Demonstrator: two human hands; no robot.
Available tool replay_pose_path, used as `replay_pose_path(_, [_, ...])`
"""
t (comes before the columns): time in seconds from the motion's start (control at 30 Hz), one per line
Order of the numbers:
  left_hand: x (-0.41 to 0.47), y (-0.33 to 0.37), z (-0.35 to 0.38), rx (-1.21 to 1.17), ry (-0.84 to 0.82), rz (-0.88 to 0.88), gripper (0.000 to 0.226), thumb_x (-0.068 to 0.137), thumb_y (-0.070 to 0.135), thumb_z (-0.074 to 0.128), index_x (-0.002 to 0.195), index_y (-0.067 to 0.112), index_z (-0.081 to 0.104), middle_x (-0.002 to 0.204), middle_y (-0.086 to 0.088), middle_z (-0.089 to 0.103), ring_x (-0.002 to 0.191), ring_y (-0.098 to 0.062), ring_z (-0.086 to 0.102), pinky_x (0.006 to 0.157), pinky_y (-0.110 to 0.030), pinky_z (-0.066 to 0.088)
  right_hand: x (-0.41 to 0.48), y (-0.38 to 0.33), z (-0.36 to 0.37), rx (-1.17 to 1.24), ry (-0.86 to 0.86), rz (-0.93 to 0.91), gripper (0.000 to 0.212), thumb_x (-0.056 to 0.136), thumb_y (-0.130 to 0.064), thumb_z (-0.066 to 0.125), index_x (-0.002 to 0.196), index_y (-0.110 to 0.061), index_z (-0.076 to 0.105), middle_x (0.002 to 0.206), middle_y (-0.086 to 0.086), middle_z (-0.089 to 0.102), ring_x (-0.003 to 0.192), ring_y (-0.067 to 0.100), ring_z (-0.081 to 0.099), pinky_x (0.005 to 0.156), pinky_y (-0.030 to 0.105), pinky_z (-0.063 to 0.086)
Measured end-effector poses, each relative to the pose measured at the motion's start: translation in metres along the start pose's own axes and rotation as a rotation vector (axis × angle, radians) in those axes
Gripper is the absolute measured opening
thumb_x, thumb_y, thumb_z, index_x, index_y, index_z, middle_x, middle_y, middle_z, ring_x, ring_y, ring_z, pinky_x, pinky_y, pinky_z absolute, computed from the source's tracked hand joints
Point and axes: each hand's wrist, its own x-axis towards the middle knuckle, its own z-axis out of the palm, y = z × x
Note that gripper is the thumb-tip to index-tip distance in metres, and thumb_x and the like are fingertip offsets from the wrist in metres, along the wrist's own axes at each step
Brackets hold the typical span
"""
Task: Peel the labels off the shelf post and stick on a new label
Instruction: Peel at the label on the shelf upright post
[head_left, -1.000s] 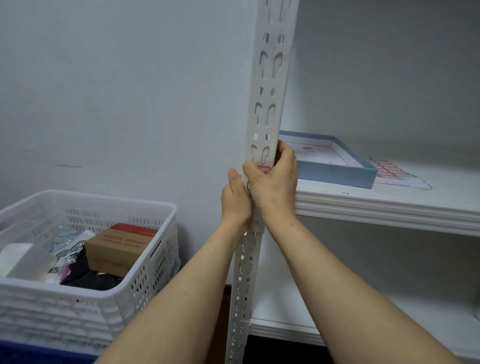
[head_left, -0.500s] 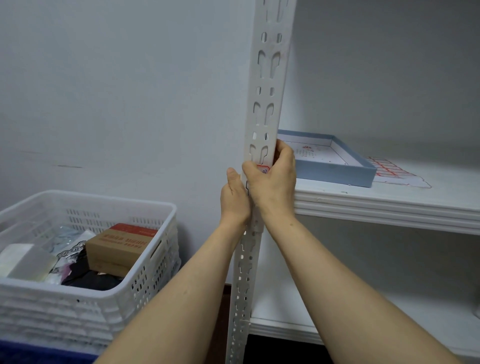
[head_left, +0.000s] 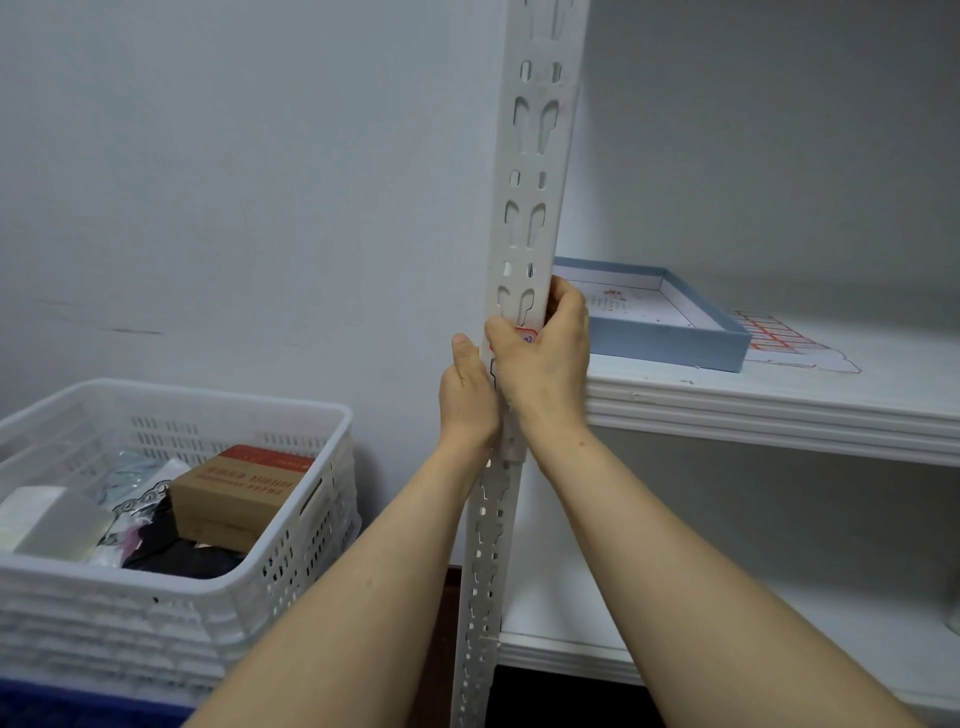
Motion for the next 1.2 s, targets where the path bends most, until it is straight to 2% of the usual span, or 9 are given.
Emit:
replay_pose_path(0.1, [0.0015,-0.0025,-0.0006,0.01,0.021,-0.005,0.044,0.104,0.025,0.023,0.066,0.016,0.042,0.063,-0.001,0.052,0.044,0.006,0.052,0.046,-0.005,0.036,0.0011,-0.0004,-0.0013,0.012,0.004,0.0,0.047,0.074,-0.004,0.06,0.12,-0.009,0.048,0.113,0.002,0.049,0.106,0.019,0.051,0.083,0.018,0.039])
replay_pose_path(0.17, [0.001,-0.0023,0.0,-0.047,0.004,-0.057,0.051,0.103,0.036,0.019,0.07,0.009,0.047,0.069,-0.013,0.053,0.061,-0.012,0.055,0.06,-0.021,0.043,0.0,0.0008,-0.0033,0.006,-0.017,0.006,0.047,0.076,0.001,0.055,0.121,-0.009,0.047,0.117,0.003,0.051,0.105,0.018,0.053,0.08,0.015,0.039])
replay_pose_path(0.23, [0.0004,-0.0028,0.0003,-0.094,0.003,-0.09,0.055,0.101,0.041,0.017,0.074,0.01,0.053,0.077,-0.013,0.057,0.072,-0.019,0.055,0.069,-0.028,0.044,-0.0017,0.0042,-0.0043,0.012,-0.033,0.006,0.049,0.074,0.001,0.054,0.121,-0.011,0.048,0.12,0.005,0.054,0.106,0.02,0.055,0.09,0.026,0.046])
replay_pose_path(0.3, [0.0006,-0.0008,0.0006,-0.08,0.009,-0.077,0.056,0.102,0.038,0.017,0.069,0.014,0.054,0.074,-0.007,0.061,0.068,-0.016,0.058,0.064,-0.022,0.046,-0.0011,0.0047,-0.003,0.004,-0.019,0.0,0.051,0.071,-0.007,0.06,0.12,-0.013,0.048,0.117,0.006,0.056,0.105,0.022,0.056,0.093,0.039,0.047])
replay_pose_path(0.43, [-0.0008,0.0046,0.0006,-0.058,0.032,-0.068,0.052,0.103,0.035,0.016,0.067,0.017,0.05,0.069,-0.002,0.058,0.065,-0.014,0.056,0.059,-0.02,0.044,-0.0012,0.0018,-0.001,-0.005,-0.008,0.014,0.054,0.07,-0.01,0.065,0.121,-0.013,0.048,0.117,0.005,0.054,0.106,0.022,0.055,0.094,0.04,0.045])
replay_pose_path(0.63, [-0.0009,0.0001,0.001,-0.106,0.018,-0.13,0.062,0.101,0.043,0.017,0.088,0.006,0.065,0.084,-0.016,0.064,0.082,-0.023,0.061,0.085,-0.036,0.049,-0.0004,0.0022,-0.0001,0.045,-0.003,0.019,0.043,0.067,-0.008,0.061,0.107,-0.019,0.05,0.111,0.009,0.058,0.099,0.026,0.058,0.088,0.046,0.049])
replay_pose_path(0.8, [-0.0002,-0.0001,0.0023,-0.166,0.012,-0.143,0.056,0.1,0.043,0.02,0.083,0.014,0.065,0.088,-0.01,0.069,0.096,-0.026,0.065,0.097,-0.043,0.048,-0.0019,0.0043,-0.0015,0.046,-0.03,0.021,0.05,0.063,-0.013,0.059,0.112,-0.02,0.051,0.111,0.007,0.059,0.097,0.025,0.06,0.087,0.045,0.051])
replay_pose_path(1.03, [-0.0023,0.001,0.0017,-0.136,0.018,-0.147,0.058,0.1,0.044,0.019,0.069,0.011,0.055,0.076,-0.012,0.06,0.076,-0.021,0.058,0.084,-0.041,0.049,0.0,0.0058,-0.0021,0.061,-0.032,0.025,0.047,0.064,-0.008,0.06,0.109,-0.02,0.051,0.109,0.009,0.06,0.093,0.025,0.061,0.085,0.045,0.052])
replay_pose_path(1.2, [-0.0033,0.0024,0.0019,-0.111,0.036,-0.139,0.056,0.1,0.045,0.017,0.083,0.008,0.054,0.078,-0.015,0.053,0.074,-0.021,0.05,0.072,-0.038,0.046,-0.0012,0.002,-0.0028,0.052,-0.032,0.02,0.049,0.068,-0.002,0.063,0.114,-0.014,0.052,0.112,0.009,0.057,0.09,0.02,0.058,0.085,0.033,0.049])
